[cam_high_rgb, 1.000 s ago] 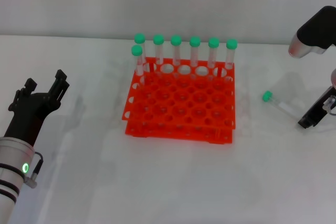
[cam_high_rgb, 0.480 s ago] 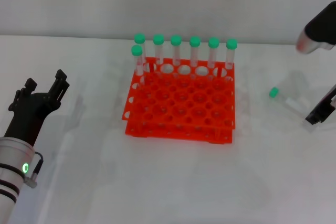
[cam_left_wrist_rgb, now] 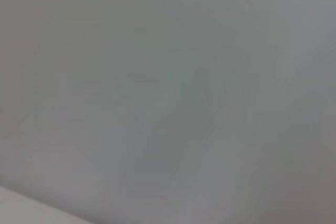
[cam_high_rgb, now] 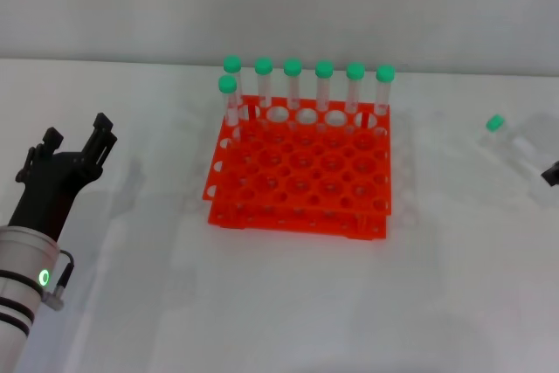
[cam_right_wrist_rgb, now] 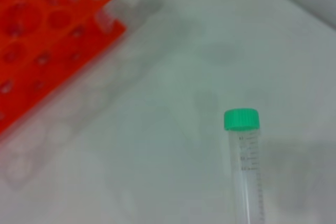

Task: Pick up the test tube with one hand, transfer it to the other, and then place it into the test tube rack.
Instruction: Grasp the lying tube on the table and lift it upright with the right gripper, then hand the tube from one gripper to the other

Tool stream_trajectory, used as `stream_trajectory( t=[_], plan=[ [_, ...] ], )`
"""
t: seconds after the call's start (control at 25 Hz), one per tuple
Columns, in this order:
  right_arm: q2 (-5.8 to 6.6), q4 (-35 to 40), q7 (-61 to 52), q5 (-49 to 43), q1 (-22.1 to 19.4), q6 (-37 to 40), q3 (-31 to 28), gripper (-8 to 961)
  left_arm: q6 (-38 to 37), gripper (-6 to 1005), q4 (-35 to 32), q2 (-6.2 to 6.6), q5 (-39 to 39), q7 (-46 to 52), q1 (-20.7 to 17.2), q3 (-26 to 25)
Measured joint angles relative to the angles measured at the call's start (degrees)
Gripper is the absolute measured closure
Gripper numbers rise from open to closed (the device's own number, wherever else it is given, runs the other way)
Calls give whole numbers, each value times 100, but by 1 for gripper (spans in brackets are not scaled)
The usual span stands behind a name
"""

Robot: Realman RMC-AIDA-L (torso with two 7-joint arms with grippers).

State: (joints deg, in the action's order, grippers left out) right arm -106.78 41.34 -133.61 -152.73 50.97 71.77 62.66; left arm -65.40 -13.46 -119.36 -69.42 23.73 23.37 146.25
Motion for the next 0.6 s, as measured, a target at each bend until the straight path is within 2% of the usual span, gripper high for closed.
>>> stream_trajectory(
  t=[0.12, 0.28, 0.6],
  plan=[
    [-36, 272, 199, 180, -246, 20, -399, 767, -168, 138, 21, 0, 12, 0, 8, 0],
    [-128, 455, 1052, 961, -626, 179, -1176, 767, -271, 137, 34, 4, 26, 0, 36, 0],
    [-449, 568, 2976, 3142, -1572, 269, -2414, 766, -348, 137, 37, 11, 51, 0, 175, 7]
  ],
)
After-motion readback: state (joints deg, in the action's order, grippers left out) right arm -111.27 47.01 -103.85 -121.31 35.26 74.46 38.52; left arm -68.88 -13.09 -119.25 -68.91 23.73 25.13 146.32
